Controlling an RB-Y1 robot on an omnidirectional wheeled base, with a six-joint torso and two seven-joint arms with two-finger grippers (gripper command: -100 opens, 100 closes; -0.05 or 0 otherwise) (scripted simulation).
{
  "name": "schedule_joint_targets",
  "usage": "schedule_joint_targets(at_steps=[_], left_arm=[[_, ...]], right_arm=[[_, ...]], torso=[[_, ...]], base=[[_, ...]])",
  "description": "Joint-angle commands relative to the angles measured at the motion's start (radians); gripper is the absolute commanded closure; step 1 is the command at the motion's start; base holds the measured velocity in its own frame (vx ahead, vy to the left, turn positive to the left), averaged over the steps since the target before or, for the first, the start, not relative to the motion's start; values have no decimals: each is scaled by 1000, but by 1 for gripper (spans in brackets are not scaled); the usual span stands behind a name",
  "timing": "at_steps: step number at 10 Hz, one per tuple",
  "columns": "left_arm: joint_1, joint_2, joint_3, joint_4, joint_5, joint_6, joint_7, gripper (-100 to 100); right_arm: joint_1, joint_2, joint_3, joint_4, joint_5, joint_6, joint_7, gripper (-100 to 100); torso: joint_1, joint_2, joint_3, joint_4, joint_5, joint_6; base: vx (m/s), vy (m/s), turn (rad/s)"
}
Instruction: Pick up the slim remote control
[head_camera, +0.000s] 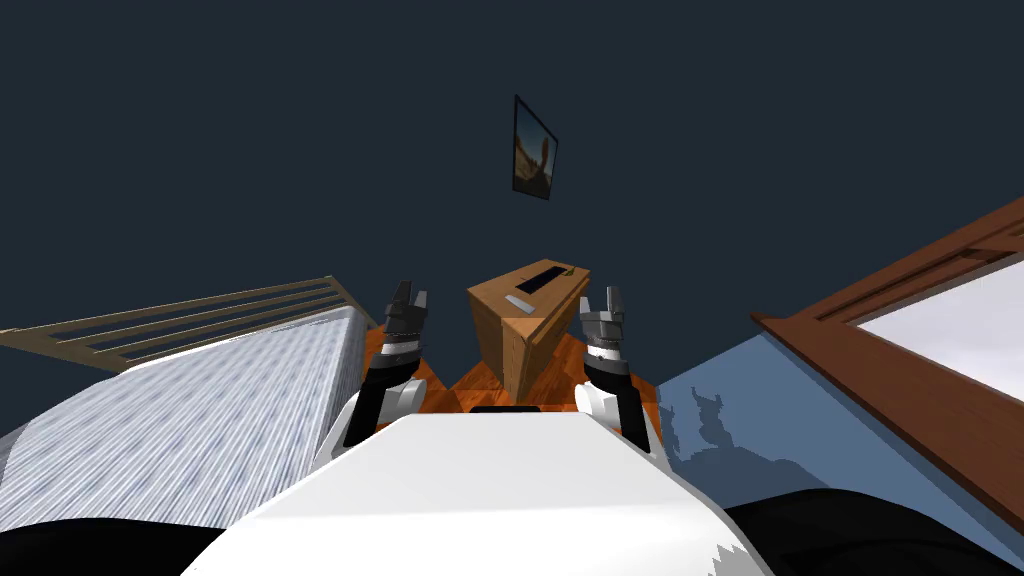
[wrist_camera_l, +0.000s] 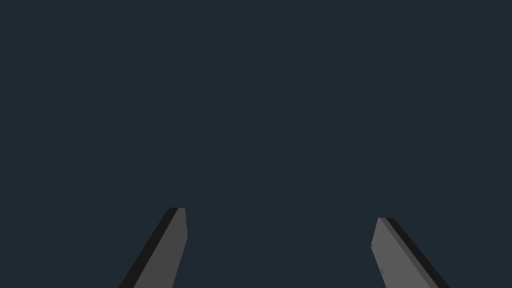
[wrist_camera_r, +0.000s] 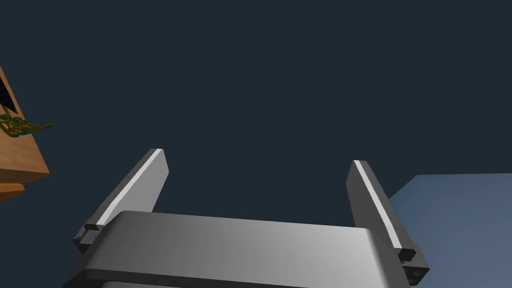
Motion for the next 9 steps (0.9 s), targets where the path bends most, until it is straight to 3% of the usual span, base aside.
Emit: schedule_joint_targets(at_steps=[1, 3, 5, 6, 9], left_arm=[[0, 0, 0, 0, 0, 0, 0, 0], [0, 0, 0, 0, 0, 0, 0, 0], [0, 0, 0, 0, 0, 0, 0, 0], [0, 0, 0, 0, 0, 0, 0, 0], [0, 0, 0, 0, 0, 0, 0, 0]], right_arm=[[-4, -30, 11, 1, 0, -6, -6, -100], [-13, -88, 36, 5, -1, -19, -20, -100], [-24, -150, 71, 13, -2, -39, -39, -100], [-24, -167, 71, 13, -2, -39, -39, -100], [-38, -253, 113, 28, -3, -63, -60, -100]], torso=[[0, 0, 0, 0, 0, 0], [7, 2, 1, 0, 1, 0], [12, 7, 4, 1, 3, 0], [16, 8, 5, 2, 4, -1], [6, 3, 2, 1, 2, 0]], base=[[-22, 42, 68], [-62, 135, 87], [-121, 219, 137], [-76, 170, 27], [-34, 114, 91]])
